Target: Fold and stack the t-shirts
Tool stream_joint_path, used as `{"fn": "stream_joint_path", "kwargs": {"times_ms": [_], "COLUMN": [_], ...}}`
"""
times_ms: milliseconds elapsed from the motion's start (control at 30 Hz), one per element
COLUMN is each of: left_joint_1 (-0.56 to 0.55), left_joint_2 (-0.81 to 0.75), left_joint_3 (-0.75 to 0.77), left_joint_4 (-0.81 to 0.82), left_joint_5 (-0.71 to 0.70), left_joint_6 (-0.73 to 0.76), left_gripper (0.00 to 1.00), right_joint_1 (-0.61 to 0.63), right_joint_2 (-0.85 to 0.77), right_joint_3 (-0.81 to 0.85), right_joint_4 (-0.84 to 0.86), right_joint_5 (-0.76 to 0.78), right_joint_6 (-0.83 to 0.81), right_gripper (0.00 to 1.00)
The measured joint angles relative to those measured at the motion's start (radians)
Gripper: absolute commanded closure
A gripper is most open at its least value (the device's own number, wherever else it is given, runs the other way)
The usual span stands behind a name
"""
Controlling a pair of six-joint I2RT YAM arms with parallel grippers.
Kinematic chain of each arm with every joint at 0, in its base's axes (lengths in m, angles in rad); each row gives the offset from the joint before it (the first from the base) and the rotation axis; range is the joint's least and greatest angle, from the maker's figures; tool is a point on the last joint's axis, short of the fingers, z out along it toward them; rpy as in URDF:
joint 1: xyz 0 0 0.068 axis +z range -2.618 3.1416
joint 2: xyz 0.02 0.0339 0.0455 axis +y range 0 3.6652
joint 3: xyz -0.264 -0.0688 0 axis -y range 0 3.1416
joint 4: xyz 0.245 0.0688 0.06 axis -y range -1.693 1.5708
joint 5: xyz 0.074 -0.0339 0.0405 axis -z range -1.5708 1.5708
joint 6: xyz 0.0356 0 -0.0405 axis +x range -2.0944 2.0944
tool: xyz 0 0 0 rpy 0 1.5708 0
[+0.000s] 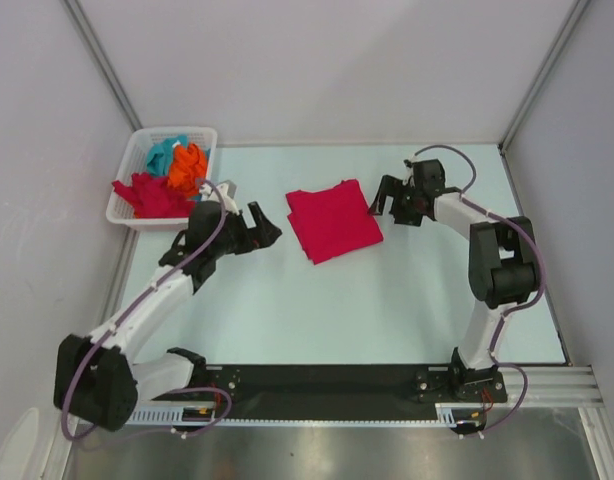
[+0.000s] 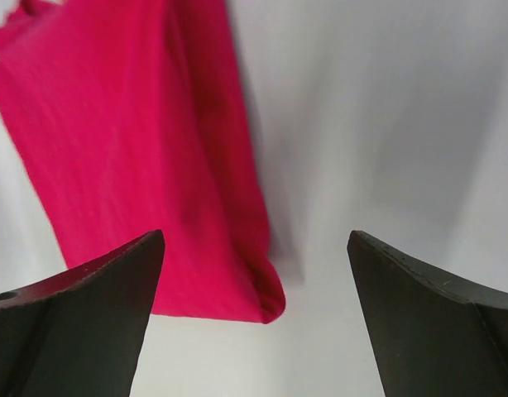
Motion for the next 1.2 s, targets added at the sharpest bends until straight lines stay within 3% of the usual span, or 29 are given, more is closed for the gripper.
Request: {"fn": "stream_joint_path", "kwargs": {"times_ms": [300, 600, 767, 967, 1200], "left_joint_1": [0.000, 0.009, 0.020, 0.033, 0.049], "left_joint_2": [-0.253, -0.220, -0.220, -0.215, -0.199], "left_joint_3": [-0.019, 0.040, 0.081, 0.081, 0.086], "left_joint_4": [-0.050, -0.146, -0.150, -0.152, -0.157], "left_joint_5": [0.000, 0.003, 0.015, 0.028, 0.057], "left_joint_6": [0.002, 0.055, 0.074, 0.088, 0.098], "left_gripper": [0.00, 0.00, 0.00, 0.00, 0.00], "right_joint_1": [0.043, 0.119, 0.216, 0.338, 0.356], "right_joint_2": [0.029, -0.009, -0.079, -0.137, -0.148], "right_joint_3": [-0.063, -0.169, -0.230, -0.238, -0.188], "right_joint_4": [0.063, 0.142, 0.143, 0.143, 0.051], "right_joint_5": [-0.019, -0.019, 0.059, 0.115, 0.169], "right_joint_6": [0.026, 0.087, 0.117, 0.141, 0.159], "right_gripper": [0.00, 0.00, 0.00, 0.00, 0.00]}}
